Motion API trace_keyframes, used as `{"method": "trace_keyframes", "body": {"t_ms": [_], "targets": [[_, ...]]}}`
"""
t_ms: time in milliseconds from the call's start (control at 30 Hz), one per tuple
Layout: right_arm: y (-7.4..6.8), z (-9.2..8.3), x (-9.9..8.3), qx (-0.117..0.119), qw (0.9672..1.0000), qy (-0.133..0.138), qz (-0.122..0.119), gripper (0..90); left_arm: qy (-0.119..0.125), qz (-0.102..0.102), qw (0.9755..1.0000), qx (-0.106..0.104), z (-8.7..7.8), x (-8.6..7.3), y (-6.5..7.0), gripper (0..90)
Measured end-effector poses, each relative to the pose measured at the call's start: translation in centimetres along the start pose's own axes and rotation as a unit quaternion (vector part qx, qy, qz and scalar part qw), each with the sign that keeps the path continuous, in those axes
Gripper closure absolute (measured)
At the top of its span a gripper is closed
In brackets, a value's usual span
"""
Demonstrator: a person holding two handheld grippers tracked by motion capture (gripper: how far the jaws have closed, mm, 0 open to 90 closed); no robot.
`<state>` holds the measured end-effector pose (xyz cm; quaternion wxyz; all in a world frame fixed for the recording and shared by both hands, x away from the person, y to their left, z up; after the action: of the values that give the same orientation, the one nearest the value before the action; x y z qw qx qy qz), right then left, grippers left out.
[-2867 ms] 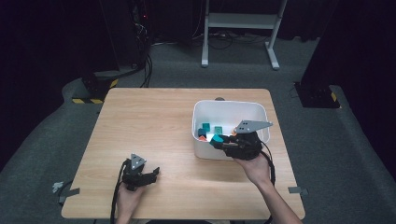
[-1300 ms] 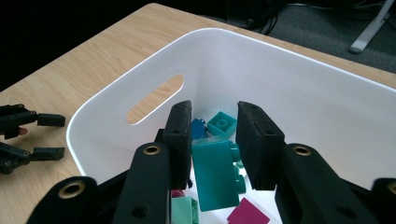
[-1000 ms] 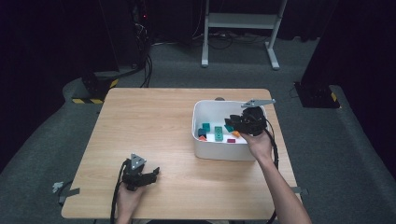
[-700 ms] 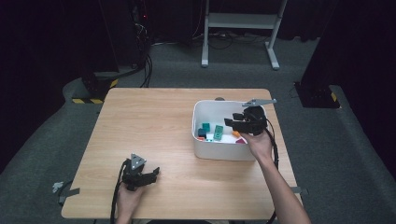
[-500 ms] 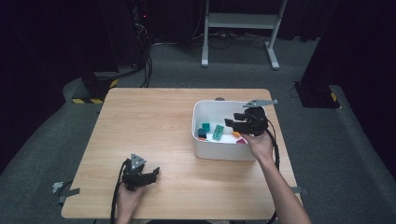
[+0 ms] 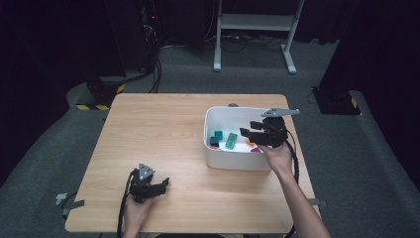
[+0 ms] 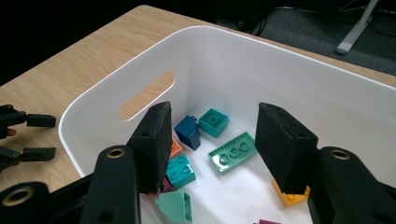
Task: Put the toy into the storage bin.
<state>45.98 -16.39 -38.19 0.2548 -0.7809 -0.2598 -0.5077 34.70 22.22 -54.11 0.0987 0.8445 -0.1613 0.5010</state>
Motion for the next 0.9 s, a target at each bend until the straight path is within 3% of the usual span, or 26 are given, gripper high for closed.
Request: {"method": "trace_keyframes", "body": {"t_ms": [900], "targets": [[-0.4, -2.2, -0.5, 0.005, 0.9997, 0.022, -0.002, 45.8, 0.0, 0.0, 1.0, 0.0, 0.0, 0.0, 0.0, 25.1]]}}
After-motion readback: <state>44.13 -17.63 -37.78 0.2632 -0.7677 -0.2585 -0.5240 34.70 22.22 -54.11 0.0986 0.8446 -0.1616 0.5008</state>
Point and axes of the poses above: each handheld gripper's, and its own axes: z roughly forward along the jaws, x roughly out of its top, y roughly to its right, the point moved 2 cm from there along z, roughly forward along the jaws, and after that the axes turned 13 degrees about y, right-handed, at the moved point
